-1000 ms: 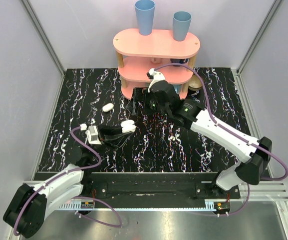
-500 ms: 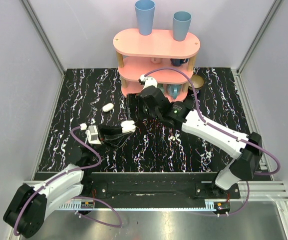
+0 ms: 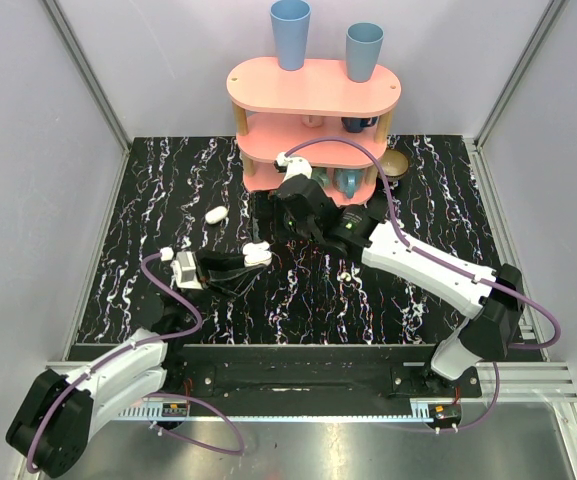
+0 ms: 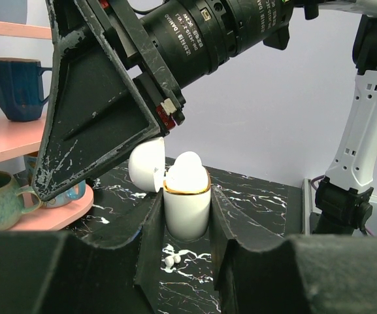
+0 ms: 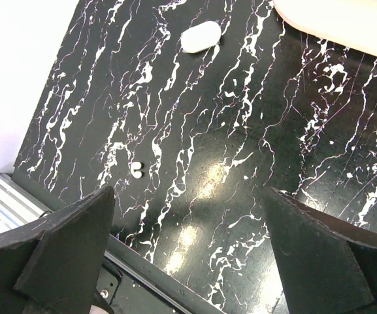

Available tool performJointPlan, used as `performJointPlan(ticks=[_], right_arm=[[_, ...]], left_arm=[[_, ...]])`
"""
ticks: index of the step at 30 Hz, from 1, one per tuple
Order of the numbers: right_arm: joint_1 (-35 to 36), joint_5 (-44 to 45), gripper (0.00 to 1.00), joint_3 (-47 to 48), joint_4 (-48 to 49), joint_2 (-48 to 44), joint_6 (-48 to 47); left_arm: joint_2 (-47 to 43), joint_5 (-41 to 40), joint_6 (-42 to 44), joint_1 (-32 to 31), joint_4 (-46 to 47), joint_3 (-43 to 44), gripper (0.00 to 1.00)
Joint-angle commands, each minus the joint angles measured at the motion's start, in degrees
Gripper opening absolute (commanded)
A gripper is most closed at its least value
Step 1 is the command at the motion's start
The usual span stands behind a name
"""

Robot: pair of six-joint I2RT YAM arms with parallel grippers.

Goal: Insert the wireless bluetooth earbuds into the charging case
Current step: Close the charging case with the earbuds, then place the charging case with the earbuds at the center of the board.

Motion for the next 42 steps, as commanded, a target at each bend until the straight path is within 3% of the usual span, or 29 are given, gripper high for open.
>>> performJointPlan(ticks=[1, 19, 24, 28, 31, 37, 42], right_arm=[[1.1, 0.55, 1.0, 1.43, 0.21, -0.76, -0.8], [1.54, 1.25, 1.0, -1.56, 0.39, -4.27, -0.8], [1.45, 5.8, 1.0, -2.7, 0.47, -5.24, -0.71], [1.45, 19.4, 1.0, -5.16, 0.39, -9.35, 1.75], [1.36, 25.05, 1.0, -8.32, 2.05, -13.93, 3.16], [1.37, 27.96, 1.0, -18.69, 9.0, -23.86, 3.77], [1.1, 28.93, 1.0, -24.85, 10.49, -28.87, 3.69]], left_arm=[[-1.19, -2.23, 0.41, 0.01, 16.02, 0.09, 0.0], [-0.4, -4.52, 0.76, 0.01, 16.02, 0.09, 0.0], [-0.58, -6.27, 0.85, 0.01, 14.45, -0.09, 0.0], [-2.77, -9.7, 1.73, 0.01, 4.09, 1.66, 0.0], [-3.74, -11.64, 3.22, 0.01, -9.0, 5.26, 0.0], [-0.59, -15.15, -0.72, 0.18, -22.09, 10.19, 0.0], [8.2, -14.44, -4.67, 0.1, -26.08, 15.9, 0.0]])
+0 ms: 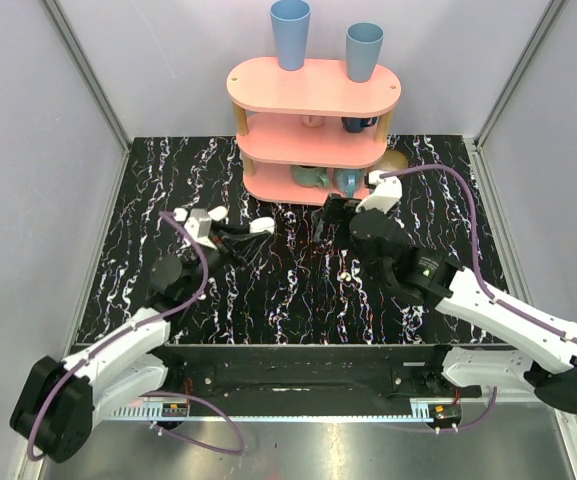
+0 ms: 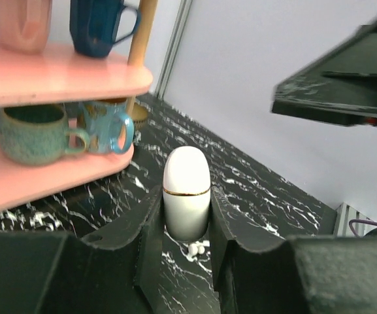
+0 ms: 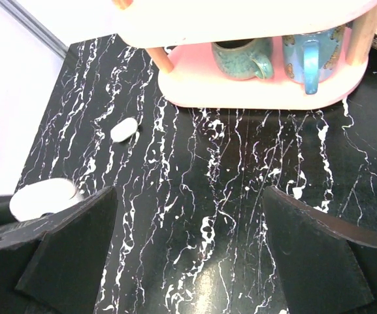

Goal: Insert the wireless bluetooth earbuds into the charging case
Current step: Place the charging case with the earbuds at the center of the board.

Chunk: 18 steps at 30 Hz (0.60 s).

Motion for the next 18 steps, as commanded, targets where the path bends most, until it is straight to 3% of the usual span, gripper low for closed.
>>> performJointPlan(ticks=[1, 9, 10, 13, 18], right_arm=[[0.01, 4.26, 1.0, -3.56, 3.65, -2.91, 0.69], [-1.4, 0.75, 1.0, -8.14, 3.21, -7.75, 2.1], [-1.75, 0.74, 1.0, -8.84, 3.21, -8.1, 2.1], [-2.28, -0.39, 1.0, -9.63, 2.69, -9.33, 1.92], [-3.33, -0.75, 1.0, -10.51, 1.37, -12.4, 1.22]], left_arm=[[6.56, -2.21, -5.86, 0.19, -4.25, 5.76, 0.0], [25.45, 5.07, -18.34, 0.1, 11.11, 9.55, 0.0], [29.82, 5.87, -22.18, 0.01, 18.45, 9.81, 0.0], [39.31, 6.23, -29.57, 0.1, 28.85, 11.12, 0.0], [49.19, 5.0, -34.52, -0.25, 34.34, 14.9, 0.0]])
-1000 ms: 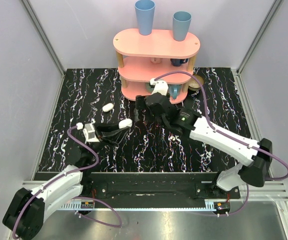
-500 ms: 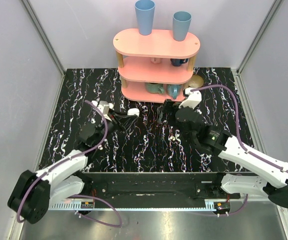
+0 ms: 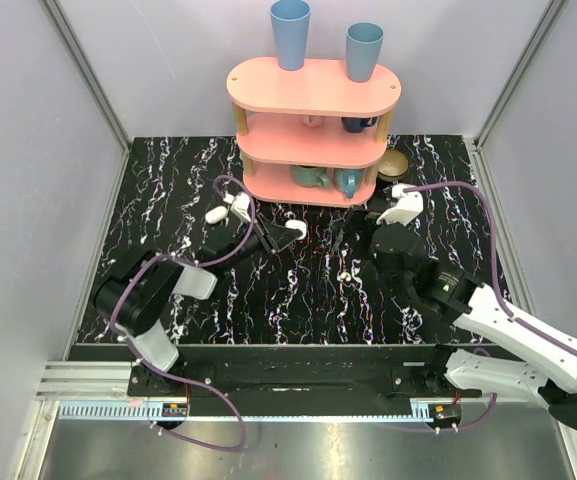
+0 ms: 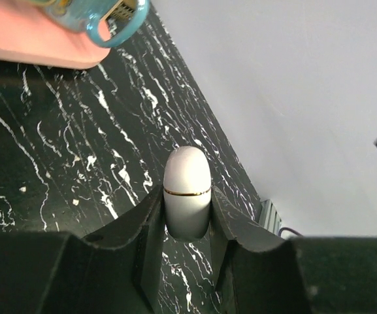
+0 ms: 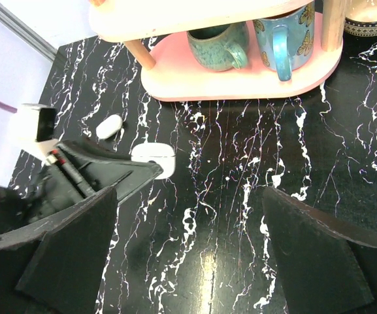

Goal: Insert the wireless bluetooth earbuds into the charging case
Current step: Place the charging case with the earbuds at the center of the board.

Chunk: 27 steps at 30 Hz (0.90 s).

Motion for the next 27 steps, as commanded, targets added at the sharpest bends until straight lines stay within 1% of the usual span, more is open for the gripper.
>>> performJointPlan(ticks=[1, 8, 12, 18, 23, 27], right_arm=[[-0.97, -0.07, 1.0, -1.02, 0.41, -3.4, -0.33], [-2.9, -0.07, 1.0, -1.21, 0.4, -5.6, -4.37], [-3.43, -1.47, 1.0, -0.5, -0.38, -5.52, -4.73], [-4.05, -4.29, 1.0, -0.5, -1.79, -5.25, -4.03], [-4.49, -5.7, 1.0, -0.68, -1.88, -5.26, -4.55], [-4.66, -5.96, 1.0, -0.76, -2.06, -5.69, -4.73]], left_arm=[[5.07, 0.23, -7.69, -0.34, 16.99, 4.22, 0.0], [7.27, -6.35, -7.07, -2.27, 12.24, 6.25, 0.0], [9.55, -7.94, -8.3, -2.71, 11.28, 7.21, 0.0], [12.9, -8.65, -10.06, -3.24, 11.88, 9.15, 0.0], [15.97, -11.19, -13.05, -3.51, 14.17, 8.45, 0.0], [17.99, -12.43, -14.54, -3.68, 13.38, 9.49, 0.0]])
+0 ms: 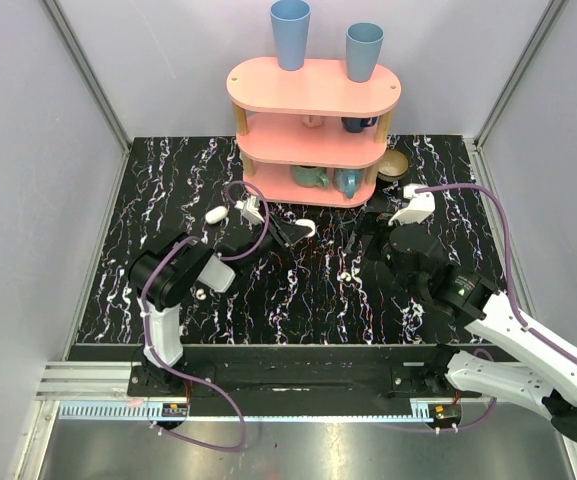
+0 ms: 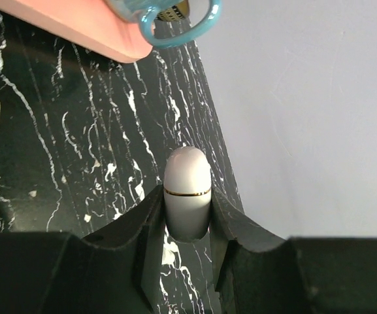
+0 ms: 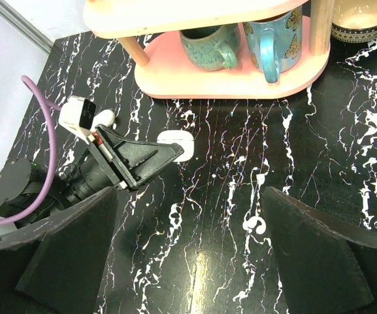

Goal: Insert the wireless bluetooth earbuds into the charging case
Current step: Place the charging case with the earbuds at the center of the board.

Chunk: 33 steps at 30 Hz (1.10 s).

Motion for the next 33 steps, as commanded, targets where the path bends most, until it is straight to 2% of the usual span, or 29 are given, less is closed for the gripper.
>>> performJointPlan(ticks=[1, 9, 14, 17, 20, 33], right_arm=[[-0.73, -1.13, 1.0, 0.59, 0.11, -0.65, -0.93], [-0.99, -1.48, 1.0, 0.85, 0.02, -0.29, -1.98], [-1.26, -1.13, 1.0, 1.2, 0.11, 0.23, -2.16], [-1.35, -1.22, 1.0, 1.12, 0.11, 0.41, -2.07], [-1.43, -1.31, 1.0, 1.12, 0.02, 0.5, -2.07], [-1.61, -1.31, 1.0, 1.2, 0.11, 0.94, -1.72]], left_arm=[[2.3, -3.44, -3.29, -0.49, 9.65, 2.26, 0.0], [6.35, -5.73, -5.92, -1.28, 10.18, 3.41, 0.0], [6.62, -6.17, -6.89, -1.37, 5.61, 4.11, 0.01], [6.61, -5.99, -6.28, -1.54, 2.44, 4.55, 0.06], [7.05, -5.73, -6.02, -1.46, 1.74, 4.99, 0.01], [10.3, -5.29, -8.39, -1.55, 3.75, 5.69, 0.02]])
